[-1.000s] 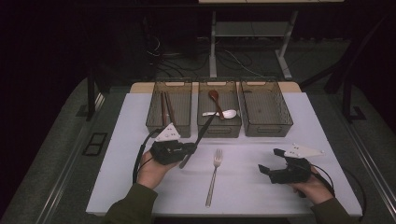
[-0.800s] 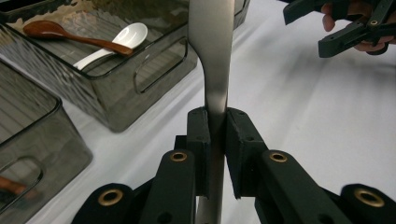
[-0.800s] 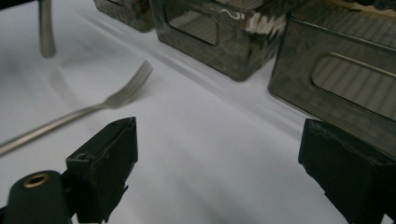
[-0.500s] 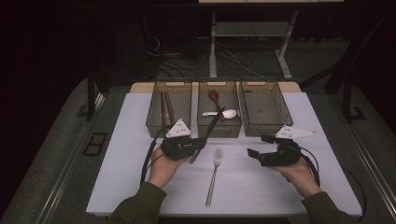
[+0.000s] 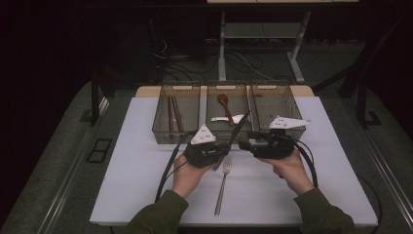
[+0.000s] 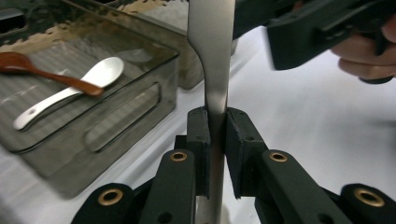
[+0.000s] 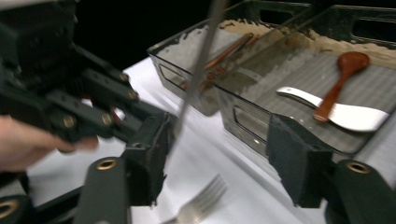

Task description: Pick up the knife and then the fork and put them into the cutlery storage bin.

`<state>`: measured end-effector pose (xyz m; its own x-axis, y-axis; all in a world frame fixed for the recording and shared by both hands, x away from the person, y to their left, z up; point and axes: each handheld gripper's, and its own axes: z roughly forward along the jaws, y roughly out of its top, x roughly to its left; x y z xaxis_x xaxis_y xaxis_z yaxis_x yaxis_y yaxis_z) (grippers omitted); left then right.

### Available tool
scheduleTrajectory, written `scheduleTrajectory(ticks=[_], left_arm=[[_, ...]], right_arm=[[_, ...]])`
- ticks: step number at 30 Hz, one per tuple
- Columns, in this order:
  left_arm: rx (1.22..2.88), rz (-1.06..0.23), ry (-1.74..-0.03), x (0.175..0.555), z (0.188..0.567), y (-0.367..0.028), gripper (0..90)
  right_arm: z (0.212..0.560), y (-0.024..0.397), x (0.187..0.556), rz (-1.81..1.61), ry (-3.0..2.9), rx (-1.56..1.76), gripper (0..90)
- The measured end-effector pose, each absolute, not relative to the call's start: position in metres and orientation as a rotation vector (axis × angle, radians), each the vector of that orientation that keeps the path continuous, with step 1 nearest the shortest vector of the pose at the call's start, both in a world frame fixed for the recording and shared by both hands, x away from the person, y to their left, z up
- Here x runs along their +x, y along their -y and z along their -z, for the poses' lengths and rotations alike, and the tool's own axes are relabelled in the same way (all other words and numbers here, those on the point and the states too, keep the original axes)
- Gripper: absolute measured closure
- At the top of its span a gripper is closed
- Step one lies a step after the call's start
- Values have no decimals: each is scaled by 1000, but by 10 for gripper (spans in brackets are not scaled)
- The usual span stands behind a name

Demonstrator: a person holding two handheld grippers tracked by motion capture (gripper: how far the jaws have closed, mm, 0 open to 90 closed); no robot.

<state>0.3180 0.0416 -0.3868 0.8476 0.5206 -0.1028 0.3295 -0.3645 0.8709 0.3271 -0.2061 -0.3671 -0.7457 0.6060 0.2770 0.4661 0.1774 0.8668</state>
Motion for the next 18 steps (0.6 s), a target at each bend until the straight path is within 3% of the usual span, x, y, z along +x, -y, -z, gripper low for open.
scheduleTrajectory(ticks=[13,18], left_arm=[[1983,-224,-595,314,391,-20,797],[1969,-225,-596,313,392,-19,795]], right_arm=[[367,203,333,-1660,-2319,1094,777],[366,203,333,-1676,-2328,1082,830]])
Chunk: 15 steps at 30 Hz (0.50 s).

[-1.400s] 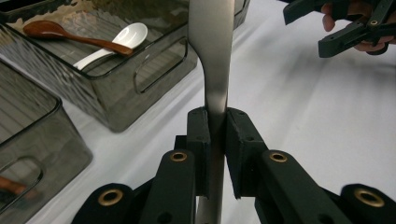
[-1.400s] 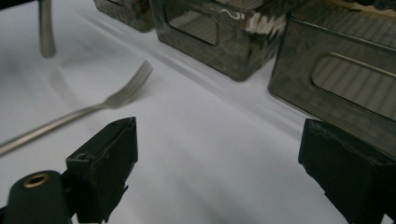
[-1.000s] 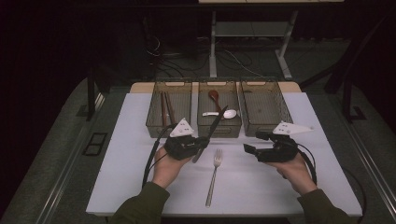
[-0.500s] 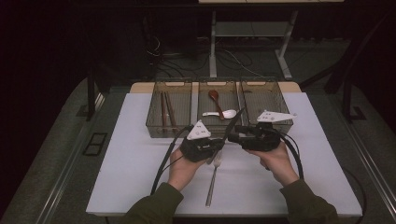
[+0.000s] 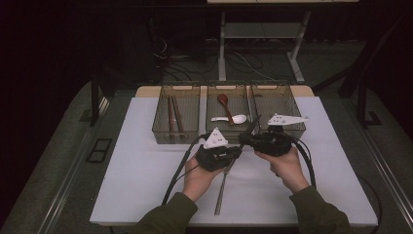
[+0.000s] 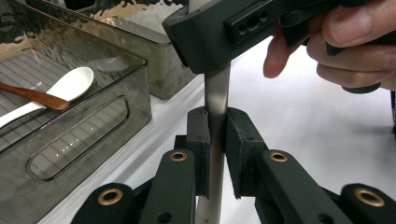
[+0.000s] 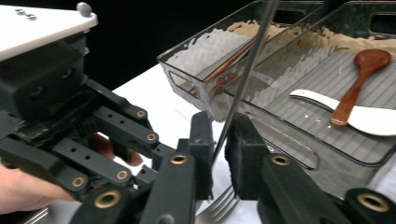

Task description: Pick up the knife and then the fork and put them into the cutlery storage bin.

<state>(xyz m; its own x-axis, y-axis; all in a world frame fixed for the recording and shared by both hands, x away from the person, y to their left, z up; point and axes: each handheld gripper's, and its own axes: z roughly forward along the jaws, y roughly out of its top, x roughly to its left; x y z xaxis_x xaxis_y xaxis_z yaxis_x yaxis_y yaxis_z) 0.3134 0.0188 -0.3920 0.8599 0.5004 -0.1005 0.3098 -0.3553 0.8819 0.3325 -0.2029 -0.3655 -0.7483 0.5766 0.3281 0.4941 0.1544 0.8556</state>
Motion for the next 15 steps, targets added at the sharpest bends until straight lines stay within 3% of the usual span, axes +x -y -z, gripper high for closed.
scheduleTrajectory(ticks=[3,10,15], left_arm=[[1959,-218,-595,313,392,-18,795],[1949,-208,-574,315,391,-22,785],[1958,-202,-548,317,390,-31,680]], right_arm=[[364,201,331,-1682,-2339,1057,880],[360,198,330,-1677,-2347,1011,885],[357,200,330,-1643,-2341,1008,886]])
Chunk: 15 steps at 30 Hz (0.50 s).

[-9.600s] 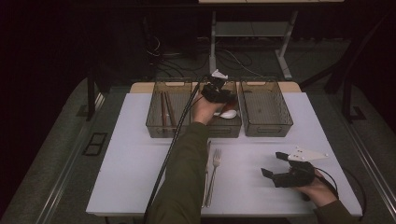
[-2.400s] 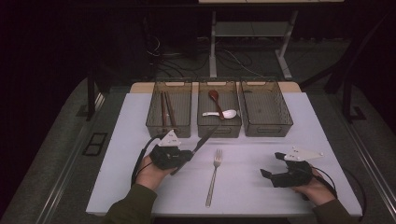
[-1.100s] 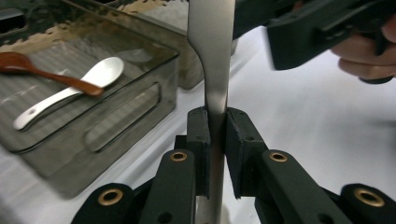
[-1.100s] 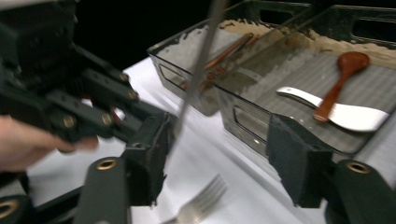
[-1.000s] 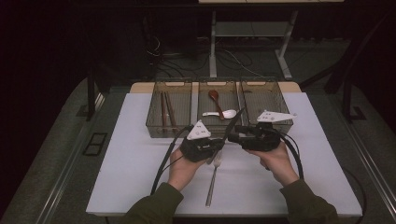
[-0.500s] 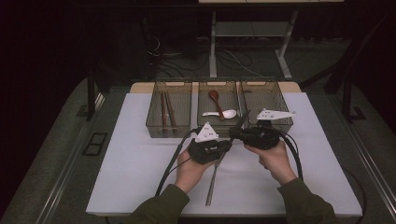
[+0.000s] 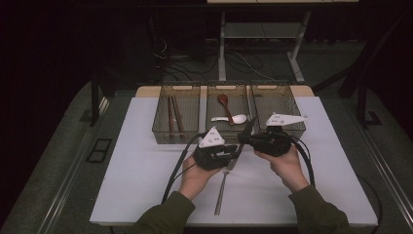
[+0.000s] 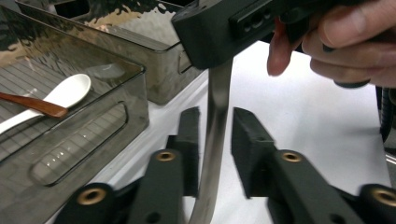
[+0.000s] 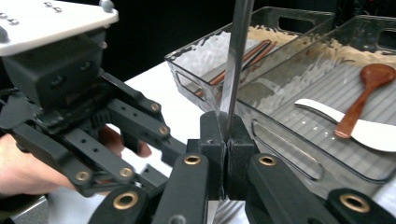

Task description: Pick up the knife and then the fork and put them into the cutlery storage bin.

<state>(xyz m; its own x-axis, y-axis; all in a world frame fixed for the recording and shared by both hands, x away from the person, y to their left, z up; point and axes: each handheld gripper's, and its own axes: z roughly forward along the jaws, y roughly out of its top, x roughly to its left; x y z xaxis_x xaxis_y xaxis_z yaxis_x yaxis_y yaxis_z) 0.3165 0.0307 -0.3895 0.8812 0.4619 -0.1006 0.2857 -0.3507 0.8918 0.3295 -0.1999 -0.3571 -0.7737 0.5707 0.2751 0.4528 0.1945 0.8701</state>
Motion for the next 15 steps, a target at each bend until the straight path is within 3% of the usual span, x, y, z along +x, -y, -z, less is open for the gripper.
scheduleTrajectory(ticks=[7,15], left_arm=[[1977,-204,-511,313,392,-56,533],[2005,-215,-517,303,404,-102,442]], right_arm=[[354,213,332,-1608,-2317,1039,885],[351,232,336,-1554,-2286,1069,885]])
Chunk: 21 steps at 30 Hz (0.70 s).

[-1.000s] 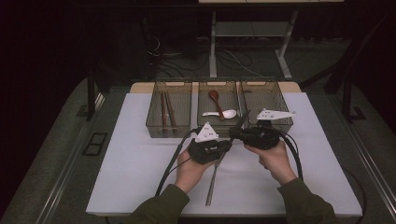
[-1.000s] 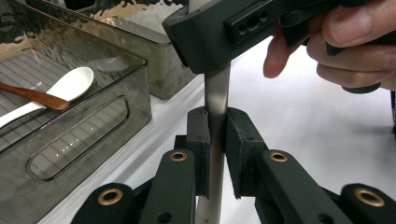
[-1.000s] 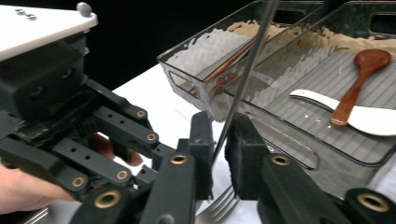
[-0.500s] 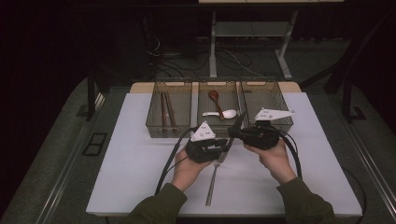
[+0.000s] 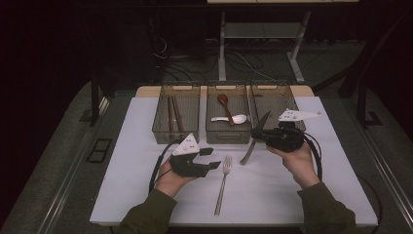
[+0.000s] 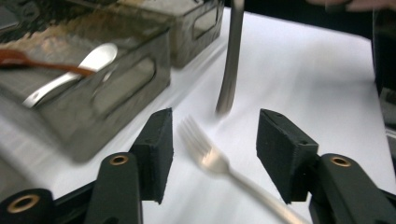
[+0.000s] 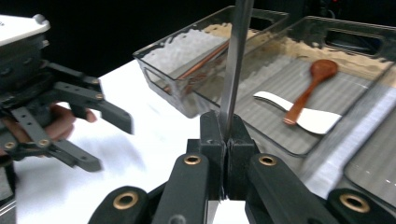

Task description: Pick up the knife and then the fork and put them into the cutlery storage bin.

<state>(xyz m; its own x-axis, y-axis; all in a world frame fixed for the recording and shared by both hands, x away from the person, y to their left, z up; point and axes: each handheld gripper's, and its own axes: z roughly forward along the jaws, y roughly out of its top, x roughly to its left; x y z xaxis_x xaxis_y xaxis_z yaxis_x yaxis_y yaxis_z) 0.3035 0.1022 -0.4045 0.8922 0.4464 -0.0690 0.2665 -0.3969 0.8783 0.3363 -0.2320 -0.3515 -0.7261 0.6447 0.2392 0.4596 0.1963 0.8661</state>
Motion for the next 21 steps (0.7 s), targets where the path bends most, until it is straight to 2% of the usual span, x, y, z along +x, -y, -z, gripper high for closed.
scheduleTrajectory(ticks=[6,9,21], left_arm=[[2002,-184,-555,295,416,-136,371],[2002,-166,-553,290,423,-148,301],[2011,-150,-619,279,433,-160,61]], right_arm=[[346,249,340,-1534,-2253,1106,885],[343,258,343,-1532,-2232,1130,885],[316,282,353,-1485,-2166,1183,885]])
